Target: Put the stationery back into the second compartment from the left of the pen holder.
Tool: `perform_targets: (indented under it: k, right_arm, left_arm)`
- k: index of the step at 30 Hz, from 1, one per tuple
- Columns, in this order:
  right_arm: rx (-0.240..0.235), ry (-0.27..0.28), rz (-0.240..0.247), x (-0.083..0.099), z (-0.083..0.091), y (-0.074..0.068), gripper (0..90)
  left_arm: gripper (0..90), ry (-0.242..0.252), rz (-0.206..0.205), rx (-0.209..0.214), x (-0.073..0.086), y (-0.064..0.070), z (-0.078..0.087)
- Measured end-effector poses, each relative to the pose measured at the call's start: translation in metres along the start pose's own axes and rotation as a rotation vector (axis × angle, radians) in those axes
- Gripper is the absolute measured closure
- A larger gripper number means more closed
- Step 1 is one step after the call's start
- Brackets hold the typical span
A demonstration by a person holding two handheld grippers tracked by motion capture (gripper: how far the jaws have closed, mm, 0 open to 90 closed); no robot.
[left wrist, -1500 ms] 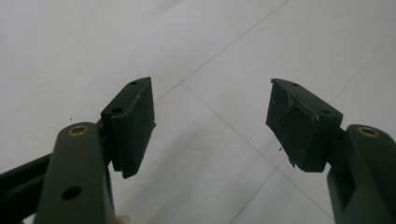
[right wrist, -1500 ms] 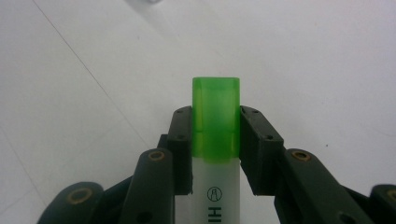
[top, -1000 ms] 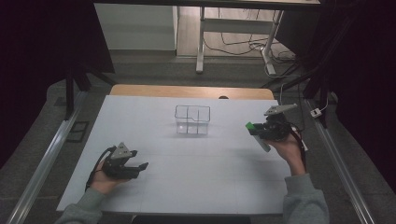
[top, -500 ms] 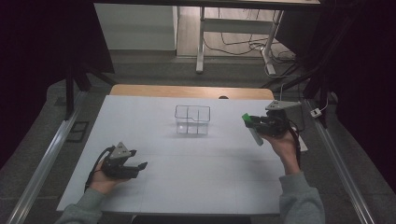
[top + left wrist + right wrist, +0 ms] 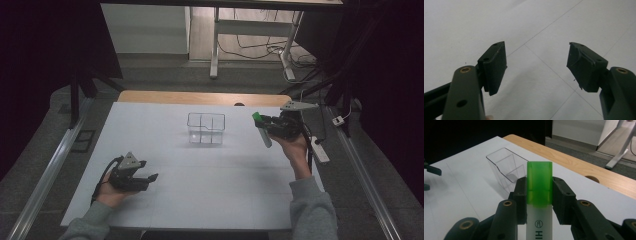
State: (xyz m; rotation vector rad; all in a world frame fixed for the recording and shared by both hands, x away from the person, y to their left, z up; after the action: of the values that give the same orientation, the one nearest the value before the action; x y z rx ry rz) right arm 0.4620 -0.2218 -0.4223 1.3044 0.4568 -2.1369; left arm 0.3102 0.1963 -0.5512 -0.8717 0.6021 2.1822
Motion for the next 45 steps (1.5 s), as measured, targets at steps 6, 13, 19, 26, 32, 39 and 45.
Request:
perform_targets:
  k: [6,13,19,26,32,39,45]
  right_arm:
    - [-0.017,0.021,0.003,-0.010,-0.008,-0.009,66.5]
    - [-0.028,0.033,0.000,-0.018,-0.015,-0.014,66.4]
    - [-0.039,0.050,-0.001,-0.025,-0.019,-0.018,66.5]
    - [-0.050,0.059,-0.003,-0.029,-0.027,-0.025,66.5]
    - [-0.055,0.074,-0.008,-0.034,-0.034,-0.029,66.4]
    - [-0.066,0.096,-0.016,-0.041,-0.040,-0.037,66.5]
    - [-0.084,0.097,-0.008,-0.048,-0.046,-0.046,66.4]
  left_arm:
    - [31.4,-0.005,-0.001,0.006,0.000,0.000,-0.001]
    - [31.2,-0.008,-0.001,0.008,0.000,0.000,-0.001]
    - [31.1,-0.013,-0.004,0.008,0.001,0.001,-0.002]
    - [31.1,-0.012,-0.004,0.009,0.001,0.000,-0.002]
    - [31.0,-0.013,-0.005,0.012,0.001,0.000,-0.002]
    - [31.0,-0.016,-0.006,0.012,0.001,0.000,-0.003]
    - [30.9,-0.016,-0.004,0.014,0.001,0.000,-0.003]
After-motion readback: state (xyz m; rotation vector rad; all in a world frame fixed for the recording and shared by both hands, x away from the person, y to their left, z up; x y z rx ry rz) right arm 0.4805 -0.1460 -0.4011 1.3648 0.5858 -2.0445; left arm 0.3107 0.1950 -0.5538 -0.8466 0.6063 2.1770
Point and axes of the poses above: each handheld gripper's, and its own axes: z roughly backward along the jaws, x roughly out of its underside, y roughly to its right, the point moved 5 cm from there along -z, roughly forward along the jaws, and after that the axes turned 12 degrees about x, right-handed, at the moved point
